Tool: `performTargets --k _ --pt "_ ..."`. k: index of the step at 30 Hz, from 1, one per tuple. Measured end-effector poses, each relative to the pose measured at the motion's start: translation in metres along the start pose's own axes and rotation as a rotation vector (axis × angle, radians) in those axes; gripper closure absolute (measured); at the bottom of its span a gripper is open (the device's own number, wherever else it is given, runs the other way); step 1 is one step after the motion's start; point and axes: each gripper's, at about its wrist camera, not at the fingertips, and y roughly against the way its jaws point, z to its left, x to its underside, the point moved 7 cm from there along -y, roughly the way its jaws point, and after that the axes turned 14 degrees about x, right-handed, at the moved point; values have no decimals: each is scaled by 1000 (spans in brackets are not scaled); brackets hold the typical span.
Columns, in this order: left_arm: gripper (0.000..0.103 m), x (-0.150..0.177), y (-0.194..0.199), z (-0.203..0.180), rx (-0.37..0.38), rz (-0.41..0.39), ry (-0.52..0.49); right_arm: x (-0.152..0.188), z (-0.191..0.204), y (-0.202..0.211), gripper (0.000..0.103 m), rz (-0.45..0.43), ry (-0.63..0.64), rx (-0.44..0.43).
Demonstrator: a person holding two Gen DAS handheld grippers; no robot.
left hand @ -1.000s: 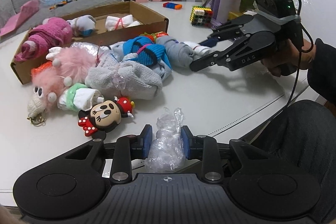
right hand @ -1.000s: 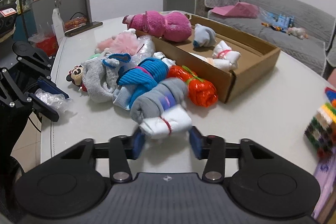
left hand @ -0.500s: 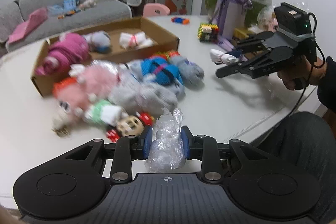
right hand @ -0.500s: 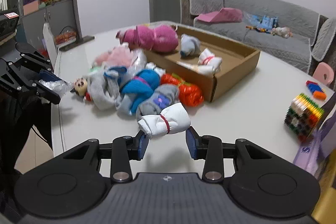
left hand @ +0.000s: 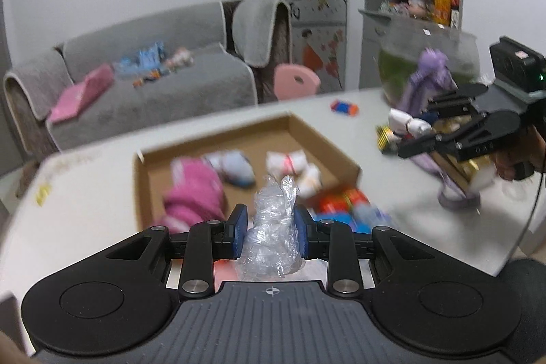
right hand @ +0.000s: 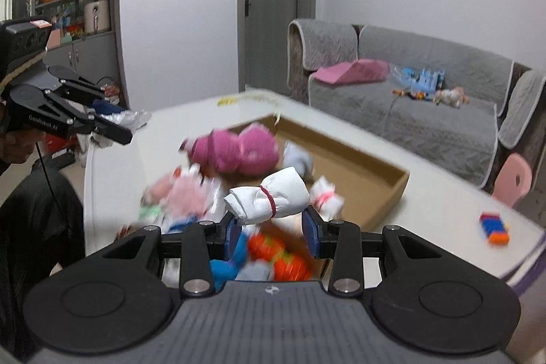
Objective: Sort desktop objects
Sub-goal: 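Carry the plastic bag and white sock over the tray and open both grippers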
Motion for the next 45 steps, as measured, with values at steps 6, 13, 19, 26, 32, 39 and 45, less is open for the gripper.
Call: performTargets --k 6,13,19,26,32,39,45 --pt "67 -63 -12 29 -4 -30 -3 -44 -10 -24 68 -22 -32 24" --pt "67 -112 -67 77 -37 22 47 -75 -18 -80 68 27 -50 54" --pt "67 -111 -141 133 -69 153 85 -63 -20 -142 68 126 -55 69" --pt "67 -84 -207 182 -132 290 101 -41 -21 -203 68 239 -66 89" --pt "63 -69 -233 203 -165 349 100 -22 -25 -238 66 328 -56 152" --pt "32 -63 -239 207 -192 356 90 -18 -19 -236 44 329 2 200" --pt "32 -72 -207 195 -175 310 86 -31 -18 -205 42 287 14 216"
